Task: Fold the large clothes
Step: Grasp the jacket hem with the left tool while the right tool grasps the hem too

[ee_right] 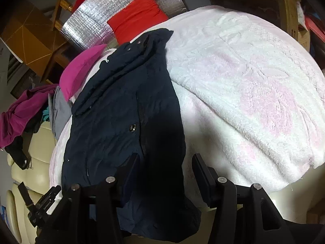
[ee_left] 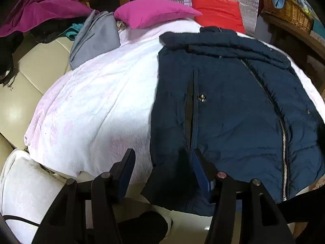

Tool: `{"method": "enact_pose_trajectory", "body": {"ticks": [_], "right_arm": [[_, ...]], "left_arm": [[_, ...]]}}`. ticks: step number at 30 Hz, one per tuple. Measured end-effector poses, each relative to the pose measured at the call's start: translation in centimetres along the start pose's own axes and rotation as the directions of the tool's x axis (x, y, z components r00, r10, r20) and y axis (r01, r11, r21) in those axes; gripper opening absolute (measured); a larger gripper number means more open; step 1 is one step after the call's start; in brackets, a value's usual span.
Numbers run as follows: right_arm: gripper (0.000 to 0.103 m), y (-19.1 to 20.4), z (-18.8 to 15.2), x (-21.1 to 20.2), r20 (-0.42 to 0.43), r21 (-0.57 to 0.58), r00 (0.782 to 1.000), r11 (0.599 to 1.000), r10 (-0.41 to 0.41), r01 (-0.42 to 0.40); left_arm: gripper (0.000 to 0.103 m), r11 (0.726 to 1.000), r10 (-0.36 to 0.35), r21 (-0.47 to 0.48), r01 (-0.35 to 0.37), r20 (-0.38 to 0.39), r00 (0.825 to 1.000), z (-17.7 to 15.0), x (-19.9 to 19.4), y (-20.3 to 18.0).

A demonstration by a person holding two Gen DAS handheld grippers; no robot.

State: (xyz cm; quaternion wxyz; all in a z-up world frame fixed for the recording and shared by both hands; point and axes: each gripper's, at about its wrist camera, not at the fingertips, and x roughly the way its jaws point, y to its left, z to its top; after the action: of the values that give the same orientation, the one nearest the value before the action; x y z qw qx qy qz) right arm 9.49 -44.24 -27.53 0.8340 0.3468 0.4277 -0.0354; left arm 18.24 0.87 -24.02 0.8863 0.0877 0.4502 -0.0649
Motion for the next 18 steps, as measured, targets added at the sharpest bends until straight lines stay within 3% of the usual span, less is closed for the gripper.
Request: {"method": "enact_pose_trajectory", "body": {"ticks": [3,5,7,10,11,12,13,14,18], "right_arm": [[0.057,0.1,-0.2,0.6,-0.03,-0.016,0.999,1.0,-0.019,0.018],[0.057,0.1,-0.5,1.3,-0.065,-0.022,0.998,0.999,-0.027,0.026],[0.057,0.3,-0.8,1.9,-0.09,-0.04,0.995,0.999,-0.038,0.034],[0.041,1.3,-1.6,3.1,-0.133,-0.107,0.989,0.993,-0.057,0.043],[0.039,1.6,-1.8,3.1,-0.13,-0.129,0.989,0.99,-0.067,0.05],[0.034,2.1,-2.0,3.0,-0.11,-0.161,0.99,0.985,-0.085,0.067],[0.031,2.4,-2.2,2.8,-0.101,-0.185,0.991,0.98,-0.086,0.066],[0.026,2.7,-2.2,2.6,-0.088,-0.198,0.993,0.978,-0.078,0.059],[0.027,2.5,-2.0,2.4,-0.085,-0.194,0.994,0.979,-0.074,0.056]], "left_arm": [[0.068,1.0,-0.021,-0.013,0.02,-0.069,0.997,-0.1,1.6,-0.1],[0.068,0.995,-0.086,-0.061,0.078,-0.148,0.985,-0.3,3.2,0.2],[0.068,0.984,-0.152,-0.115,0.134,-0.17,0.974,-0.3,3.8,0.6],[0.067,0.967,-0.232,-0.147,0.21,-0.156,0.96,-0.4,3.7,0.8],[0.062,0.961,-0.255,-0.145,0.235,-0.14,0.957,-0.5,3.5,0.7],[0.041,0.96,-0.264,-0.129,0.249,-0.124,0.956,-0.5,3.2,0.5],[0.031,0.963,-0.259,-0.109,0.247,-0.114,0.959,-0.5,3.0,0.3],[0.029,0.965,-0.255,-0.094,0.246,-0.105,0.961,-0.6,2.8,0.1],[0.026,0.97,-0.239,-0.066,0.233,-0.105,0.965,-0.7,2.9,-0.6]]}}
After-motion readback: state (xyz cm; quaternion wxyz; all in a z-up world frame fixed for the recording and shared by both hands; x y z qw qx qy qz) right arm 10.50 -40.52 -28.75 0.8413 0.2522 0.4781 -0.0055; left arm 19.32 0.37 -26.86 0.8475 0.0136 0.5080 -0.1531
